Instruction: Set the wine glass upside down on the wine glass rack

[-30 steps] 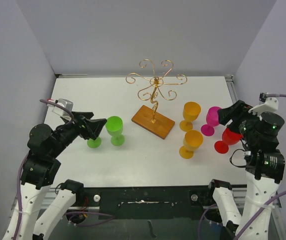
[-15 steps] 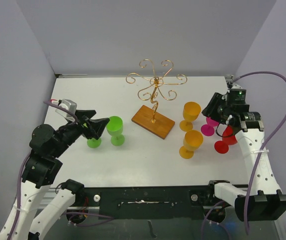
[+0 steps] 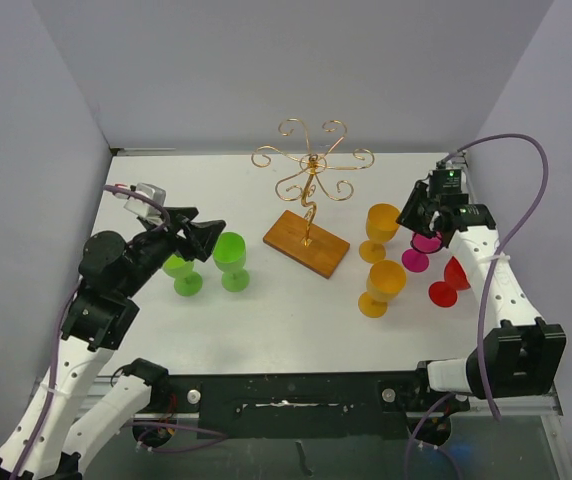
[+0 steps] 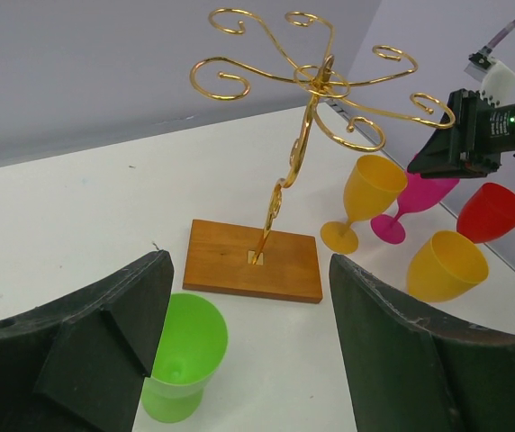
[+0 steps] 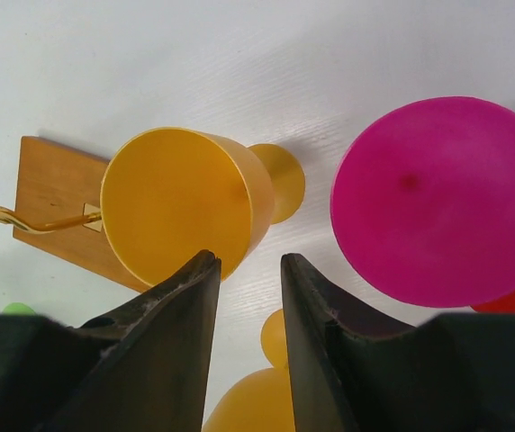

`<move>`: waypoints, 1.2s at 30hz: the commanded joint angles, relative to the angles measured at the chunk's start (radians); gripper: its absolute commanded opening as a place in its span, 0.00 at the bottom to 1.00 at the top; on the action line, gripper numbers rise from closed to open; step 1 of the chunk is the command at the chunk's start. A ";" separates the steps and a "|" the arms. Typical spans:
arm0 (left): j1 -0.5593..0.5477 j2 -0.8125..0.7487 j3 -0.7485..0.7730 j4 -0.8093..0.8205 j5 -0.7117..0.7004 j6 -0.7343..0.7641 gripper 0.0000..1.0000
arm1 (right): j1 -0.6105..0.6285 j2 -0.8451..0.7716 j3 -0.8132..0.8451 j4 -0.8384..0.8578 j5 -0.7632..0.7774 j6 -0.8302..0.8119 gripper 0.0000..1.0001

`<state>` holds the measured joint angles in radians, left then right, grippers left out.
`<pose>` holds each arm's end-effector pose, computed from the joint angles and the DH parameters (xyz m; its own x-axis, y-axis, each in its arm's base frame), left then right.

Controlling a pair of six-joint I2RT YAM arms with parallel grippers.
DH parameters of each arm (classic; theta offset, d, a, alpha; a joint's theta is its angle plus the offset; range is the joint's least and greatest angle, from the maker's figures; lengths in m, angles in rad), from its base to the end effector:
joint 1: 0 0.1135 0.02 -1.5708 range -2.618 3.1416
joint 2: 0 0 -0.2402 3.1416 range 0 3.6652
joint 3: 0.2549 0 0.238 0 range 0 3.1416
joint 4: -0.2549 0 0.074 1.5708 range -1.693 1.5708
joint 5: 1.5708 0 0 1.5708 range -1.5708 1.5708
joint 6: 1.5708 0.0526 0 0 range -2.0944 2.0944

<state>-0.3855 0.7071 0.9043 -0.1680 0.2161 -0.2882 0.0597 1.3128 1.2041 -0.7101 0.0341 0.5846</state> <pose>0.1596 -0.0769 0.3772 -0.1349 -0.2449 -0.9601 0.5502 0.7873 -0.2781 0.2802 0.0150 0.2880 -0.6280 0.5150 -0.5834 0.3720 0.8572 0.3562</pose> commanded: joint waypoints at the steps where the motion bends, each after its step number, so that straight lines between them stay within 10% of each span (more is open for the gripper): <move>1: -0.006 0.000 -0.003 0.090 -0.015 -0.001 0.68 | 0.013 0.026 0.009 0.079 0.010 0.000 0.34; 23: -0.006 -0.013 -0.008 0.093 -0.032 0.014 0.68 | 0.070 0.113 0.027 0.081 0.148 -0.003 0.00; 36: -0.006 -0.037 -0.005 0.115 0.007 -0.008 0.68 | 0.207 -0.187 0.065 0.138 0.545 -0.041 0.00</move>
<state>-0.3855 0.6830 0.8886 -0.1280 0.1883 -0.2863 0.2291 1.2827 1.2198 -0.6651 0.3725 0.5709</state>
